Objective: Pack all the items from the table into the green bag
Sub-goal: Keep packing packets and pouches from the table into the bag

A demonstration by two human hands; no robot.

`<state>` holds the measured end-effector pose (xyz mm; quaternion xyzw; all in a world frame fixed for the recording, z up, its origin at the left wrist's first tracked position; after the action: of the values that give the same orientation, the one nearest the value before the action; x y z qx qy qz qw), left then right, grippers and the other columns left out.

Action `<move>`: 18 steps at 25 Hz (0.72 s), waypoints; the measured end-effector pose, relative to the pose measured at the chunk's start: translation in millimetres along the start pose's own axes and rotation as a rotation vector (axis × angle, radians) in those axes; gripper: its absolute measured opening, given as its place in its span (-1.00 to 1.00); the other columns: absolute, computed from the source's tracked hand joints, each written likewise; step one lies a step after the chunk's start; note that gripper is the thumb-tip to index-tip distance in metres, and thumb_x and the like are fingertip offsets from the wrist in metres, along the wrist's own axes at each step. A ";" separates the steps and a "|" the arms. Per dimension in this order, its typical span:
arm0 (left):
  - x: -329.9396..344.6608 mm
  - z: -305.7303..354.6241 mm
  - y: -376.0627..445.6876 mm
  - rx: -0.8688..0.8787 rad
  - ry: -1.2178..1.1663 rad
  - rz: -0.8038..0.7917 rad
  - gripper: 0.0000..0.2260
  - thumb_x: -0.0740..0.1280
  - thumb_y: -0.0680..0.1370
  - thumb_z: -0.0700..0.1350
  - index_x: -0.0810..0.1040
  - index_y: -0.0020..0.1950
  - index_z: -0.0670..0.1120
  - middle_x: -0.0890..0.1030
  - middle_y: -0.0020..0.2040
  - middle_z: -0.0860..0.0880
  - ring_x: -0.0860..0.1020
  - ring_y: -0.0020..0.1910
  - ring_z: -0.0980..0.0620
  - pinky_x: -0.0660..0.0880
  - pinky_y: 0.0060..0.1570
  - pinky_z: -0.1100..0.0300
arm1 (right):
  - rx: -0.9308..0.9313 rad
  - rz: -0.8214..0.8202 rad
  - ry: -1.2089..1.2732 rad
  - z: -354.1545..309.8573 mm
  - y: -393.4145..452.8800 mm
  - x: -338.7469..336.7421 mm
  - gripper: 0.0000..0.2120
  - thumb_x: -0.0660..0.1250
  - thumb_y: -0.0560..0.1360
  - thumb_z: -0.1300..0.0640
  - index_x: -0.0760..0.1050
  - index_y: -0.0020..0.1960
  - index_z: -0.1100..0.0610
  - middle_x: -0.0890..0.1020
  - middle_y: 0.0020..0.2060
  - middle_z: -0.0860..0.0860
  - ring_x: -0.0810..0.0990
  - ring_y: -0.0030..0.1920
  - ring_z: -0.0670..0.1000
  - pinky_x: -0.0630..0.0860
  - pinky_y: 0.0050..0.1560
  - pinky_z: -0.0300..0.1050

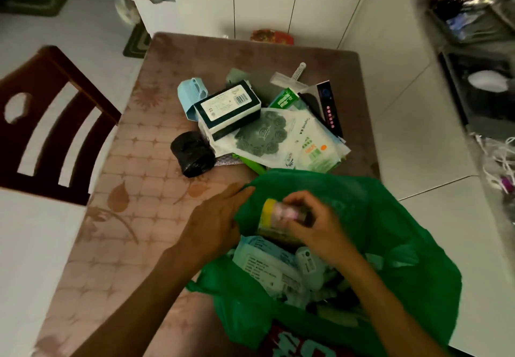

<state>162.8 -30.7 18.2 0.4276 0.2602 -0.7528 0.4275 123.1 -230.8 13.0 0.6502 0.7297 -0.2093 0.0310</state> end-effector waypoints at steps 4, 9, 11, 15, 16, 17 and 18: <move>4.4 21.7 0.5 -0.031 0.077 0.010 -0.38 0.28 0.25 -0.26 0.47 0.33 -0.10 0.54 0.26 -0.12 0.51 0.01 -0.22 0.53 -0.19 -0.03 | -0.035 -0.164 -0.418 29.4 1.9 26.9 -0.67 0.40 0.45 0.08 0.48 0.19 0.08 0.61 0.07 0.08 0.58 0.02 0.07 0.55 -0.02 0.00; 6.8 32.1 9.5 -0.047 0.143 0.000 -0.58 0.28 0.36 -0.01 0.55 0.20 -0.04 0.59 0.17 -0.11 0.50 0.09 -0.19 0.50 -0.05 -0.07 | -0.273 0.156 -0.361 -34.4 6.2 -21.0 -0.84 0.34 0.49 0.11 0.58 0.05 0.09 0.67 -0.09 -0.03 0.61 -0.11 -0.07 0.57 -0.12 -0.16; 8.6 32.8 16.8 -0.036 0.101 -0.007 -0.65 0.35 0.38 -0.08 0.58 0.16 -0.07 0.60 0.14 -0.12 0.53 0.05 -0.19 0.51 -0.10 -0.05 | -0.306 0.248 -0.358 -54.7 35.8 -38.4 -0.83 0.33 0.50 0.14 0.56 0.09 0.09 0.66 -0.07 -0.03 0.60 -0.09 -0.06 0.55 -0.11 -0.18; 17.8 22.2 24.3 -0.023 0.002 -0.059 -0.58 0.38 0.32 -0.36 0.60 0.16 -0.14 0.61 0.14 -0.15 0.57 -0.01 -0.23 0.54 -0.16 0.00 | -0.114 0.118 -0.737 -24.8 133.9 -36.2 -0.47 0.34 0.45 0.15 0.33 0.40 0.05 0.43 0.37 0.06 0.42 0.28 0.16 0.43 0.18 0.05; 19.7 17.9 23.4 -0.013 -0.007 -0.066 -0.56 0.35 0.30 -0.39 0.60 0.15 -0.13 0.61 0.15 -0.16 0.57 -0.02 -0.24 0.54 -0.19 0.00 | -0.034 -0.013 -0.922 -6.3 152.4 -27.5 -0.36 0.34 0.44 0.16 0.21 0.47 0.02 0.26 0.48 0.06 0.29 0.38 0.22 0.35 0.27 0.12; 20.4 13.3 22.7 -0.005 -0.013 -0.065 -0.55 0.33 0.30 -0.40 0.60 0.15 -0.11 0.60 0.16 -0.16 0.56 -0.02 -0.24 0.54 -0.22 0.00 | 0.010 -0.109 -1.071 10.3 165.6 -19.5 -0.30 0.33 0.45 0.17 0.11 0.50 -0.01 0.11 0.54 0.05 0.17 0.44 0.25 0.25 0.34 0.20; 20.3 7.8 22.6 -0.012 -0.017 -0.063 -0.54 0.31 0.31 -0.40 0.60 0.16 -0.09 0.59 0.19 -0.15 0.55 -0.01 -0.23 0.54 -0.22 -0.01 | 0.012 -0.140 -1.175 22.2 175.4 -13.7 -0.31 0.30 0.47 0.18 0.08 0.51 -0.04 0.04 0.55 0.04 0.10 0.47 0.28 0.18 0.37 0.24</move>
<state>173.6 -56.5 3.9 0.4103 0.2743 -0.7678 0.4085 288.9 -239.6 -49.4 0.3757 0.6301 -0.5401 0.4124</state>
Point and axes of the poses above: each hand's wrist, its own y-axis towards the middle knuckle, its own x-axis out of the palm, z = x × y, the point moved 4 cm from there along y, towards the middle knuckle
